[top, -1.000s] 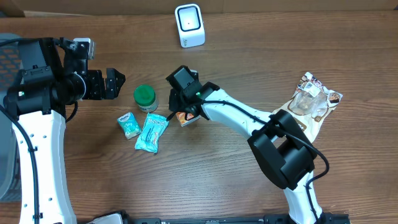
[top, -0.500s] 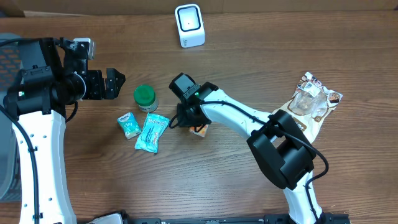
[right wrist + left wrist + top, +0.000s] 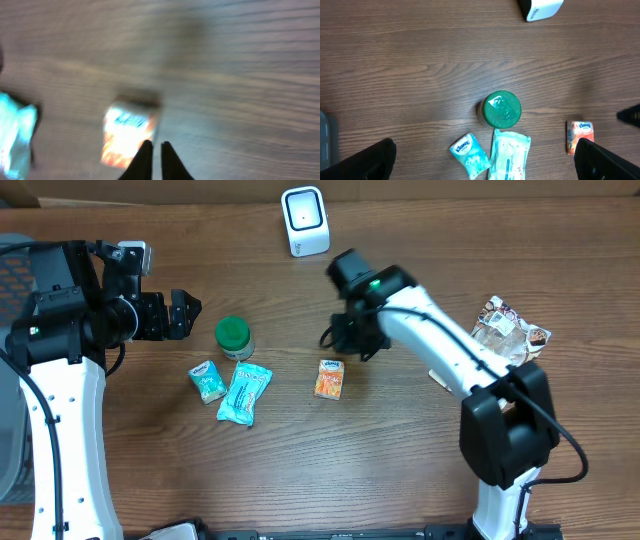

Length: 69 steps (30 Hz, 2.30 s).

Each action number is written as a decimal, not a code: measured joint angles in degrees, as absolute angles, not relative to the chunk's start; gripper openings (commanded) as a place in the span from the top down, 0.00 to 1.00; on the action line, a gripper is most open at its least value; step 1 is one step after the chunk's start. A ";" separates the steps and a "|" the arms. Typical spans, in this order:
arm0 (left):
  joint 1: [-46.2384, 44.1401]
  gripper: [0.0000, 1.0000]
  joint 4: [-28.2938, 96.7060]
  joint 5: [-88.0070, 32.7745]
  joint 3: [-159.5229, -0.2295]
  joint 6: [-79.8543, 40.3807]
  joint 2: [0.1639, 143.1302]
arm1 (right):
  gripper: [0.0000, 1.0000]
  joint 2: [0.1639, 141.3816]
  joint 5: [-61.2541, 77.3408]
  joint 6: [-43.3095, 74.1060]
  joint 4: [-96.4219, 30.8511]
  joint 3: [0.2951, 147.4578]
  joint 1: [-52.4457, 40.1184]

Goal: Scan the item barcode
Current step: 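Reposition the orange Kleenex box with the right gripper and regrasp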

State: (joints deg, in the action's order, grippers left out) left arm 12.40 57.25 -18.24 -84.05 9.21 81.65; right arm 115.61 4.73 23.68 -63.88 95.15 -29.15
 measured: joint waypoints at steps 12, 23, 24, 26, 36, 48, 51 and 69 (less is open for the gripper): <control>12.40 0.00 57.23 -18.26 -84.05 9.21 81.65 | 0.94 115.66 8.82 23.92 -49.45 80.88 -29.89; 12.40 0.00 57.23 -18.24 -84.05 9.21 81.65 | 0.85 115.66 20.01 15.55 -38.63 80.38 -30.04; 12.40 0.01 57.23 -18.24 -84.05 9.21 81.65 | 0.84 115.66 20.78 14.83 -38.65 80.38 -30.09; 12.40 0.00 57.23 -18.24 -84.05 9.21 81.65 | 0.74 115.66 22.17 13.45 -39.51 80.47 -30.02; 12.40 0.00 57.25 -18.26 -84.05 9.21 81.65 | 0.27 111.26 23.77 12.23 -55.99 83.46 -23.11; 12.40 0.01 57.23 -18.24 -84.05 9.21 81.65 | 0.52 110.65 24.16 13.37 -48.12 75.40 -29.04; 12.40 0.00 57.25 -18.26 -84.05 9.21 81.65 | 0.55 110.65 24.23 13.76 -45.12 73.95 -29.39; 12.40 0.00 57.25 -18.24 -84.05 9.21 81.65 | 0.61 110.65 24.18 17.34 -35.24 67.16 -29.32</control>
State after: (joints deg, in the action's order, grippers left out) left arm 12.40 57.25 -18.24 -84.05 9.21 81.65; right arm 110.65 24.18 17.34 -35.24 67.16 -29.32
